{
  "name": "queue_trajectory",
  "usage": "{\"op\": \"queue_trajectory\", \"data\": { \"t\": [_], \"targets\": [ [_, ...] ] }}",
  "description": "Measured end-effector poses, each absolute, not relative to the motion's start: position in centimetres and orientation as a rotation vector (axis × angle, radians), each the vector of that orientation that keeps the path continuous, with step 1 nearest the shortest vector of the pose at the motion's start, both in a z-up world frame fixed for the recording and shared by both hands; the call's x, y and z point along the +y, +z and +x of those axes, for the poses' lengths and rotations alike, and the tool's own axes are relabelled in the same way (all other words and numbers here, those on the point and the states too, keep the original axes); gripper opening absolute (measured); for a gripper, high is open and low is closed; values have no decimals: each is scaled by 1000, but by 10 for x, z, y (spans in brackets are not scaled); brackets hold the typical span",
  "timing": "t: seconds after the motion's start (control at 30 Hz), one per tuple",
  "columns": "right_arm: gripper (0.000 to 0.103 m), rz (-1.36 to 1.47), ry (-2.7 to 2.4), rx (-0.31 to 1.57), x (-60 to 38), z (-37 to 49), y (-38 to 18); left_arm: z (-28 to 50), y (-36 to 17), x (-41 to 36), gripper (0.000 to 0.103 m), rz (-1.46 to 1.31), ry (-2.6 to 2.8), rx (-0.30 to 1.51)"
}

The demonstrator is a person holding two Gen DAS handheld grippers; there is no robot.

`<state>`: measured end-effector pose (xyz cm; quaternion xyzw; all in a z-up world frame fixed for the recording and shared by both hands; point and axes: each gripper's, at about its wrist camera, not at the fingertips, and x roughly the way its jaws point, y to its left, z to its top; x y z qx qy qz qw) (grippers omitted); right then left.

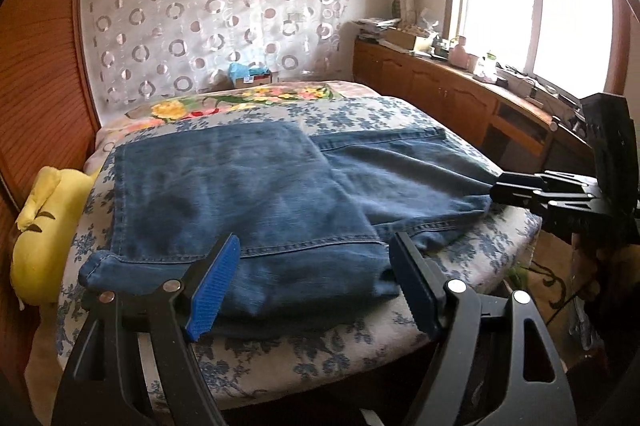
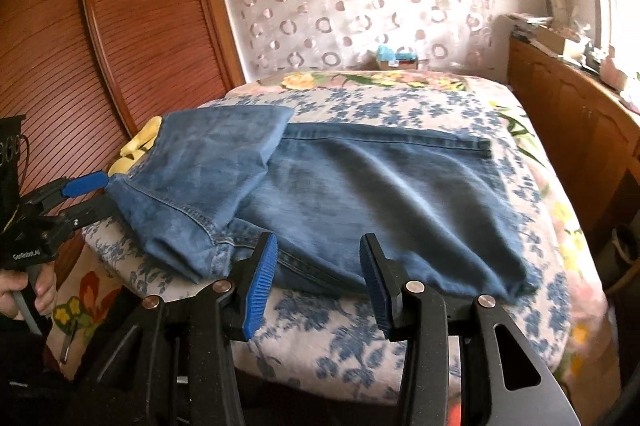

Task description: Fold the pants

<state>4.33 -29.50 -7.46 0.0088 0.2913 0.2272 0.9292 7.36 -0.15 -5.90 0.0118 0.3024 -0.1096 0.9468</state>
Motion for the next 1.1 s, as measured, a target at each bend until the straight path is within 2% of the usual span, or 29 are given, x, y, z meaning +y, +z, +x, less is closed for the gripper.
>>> {"op": "queue_trajectory", "data": {
  "t": [0.2,0.8,1.1],
  "targets": [
    [54,44,428,577,-321,29,-69,71,-56,-10,78,34,-238,606],
    [54,96,281,581,-373,23,-79,78,-79,-12,78,-27,-246,647],
    [54,102,226,630,-382,49,-91,78,-83,-10,78,-54,-252,654]
  ]
}}
